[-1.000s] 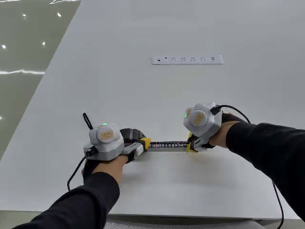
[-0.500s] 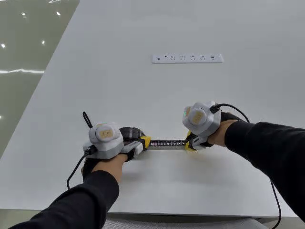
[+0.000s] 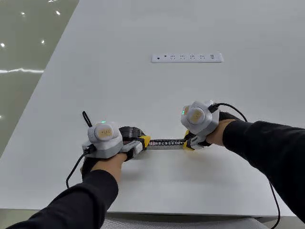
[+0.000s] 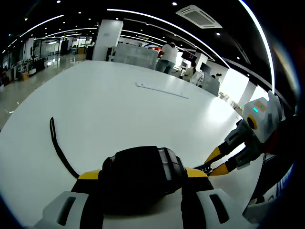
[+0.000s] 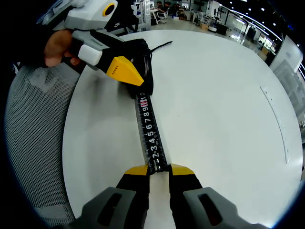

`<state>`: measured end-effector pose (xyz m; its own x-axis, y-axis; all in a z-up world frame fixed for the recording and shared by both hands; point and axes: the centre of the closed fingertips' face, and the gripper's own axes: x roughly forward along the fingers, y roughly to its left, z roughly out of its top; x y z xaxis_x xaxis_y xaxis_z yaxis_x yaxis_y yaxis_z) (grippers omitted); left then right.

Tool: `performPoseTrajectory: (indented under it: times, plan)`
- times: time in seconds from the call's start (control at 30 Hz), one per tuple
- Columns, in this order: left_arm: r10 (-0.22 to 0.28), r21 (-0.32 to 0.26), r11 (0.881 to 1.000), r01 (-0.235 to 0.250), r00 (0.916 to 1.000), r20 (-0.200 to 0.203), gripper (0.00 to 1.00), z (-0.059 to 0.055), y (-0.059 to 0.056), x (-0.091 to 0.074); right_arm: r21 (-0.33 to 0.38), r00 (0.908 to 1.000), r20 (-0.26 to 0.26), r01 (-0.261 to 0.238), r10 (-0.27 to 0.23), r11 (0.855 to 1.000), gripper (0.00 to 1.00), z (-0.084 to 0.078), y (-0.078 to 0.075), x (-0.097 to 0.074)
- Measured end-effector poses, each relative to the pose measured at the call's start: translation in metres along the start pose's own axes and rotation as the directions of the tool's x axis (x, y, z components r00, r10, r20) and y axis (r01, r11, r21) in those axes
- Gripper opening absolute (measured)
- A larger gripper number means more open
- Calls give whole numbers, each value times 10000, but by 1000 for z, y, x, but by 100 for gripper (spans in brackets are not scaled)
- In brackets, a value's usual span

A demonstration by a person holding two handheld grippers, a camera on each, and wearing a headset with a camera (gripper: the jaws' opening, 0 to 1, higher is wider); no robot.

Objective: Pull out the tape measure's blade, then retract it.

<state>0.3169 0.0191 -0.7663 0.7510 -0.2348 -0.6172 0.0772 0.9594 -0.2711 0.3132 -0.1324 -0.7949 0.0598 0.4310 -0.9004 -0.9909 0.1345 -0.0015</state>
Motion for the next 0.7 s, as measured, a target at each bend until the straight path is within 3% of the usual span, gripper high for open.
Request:
performPoseTrajectory:
  times: [0.7]
  plan:
    - [-31, -49, 10000, 31, 10000, 0, 61, 0, -1, -1, 2, 9999, 100, -17, 17, 10000, 11, 7, 1, 3]
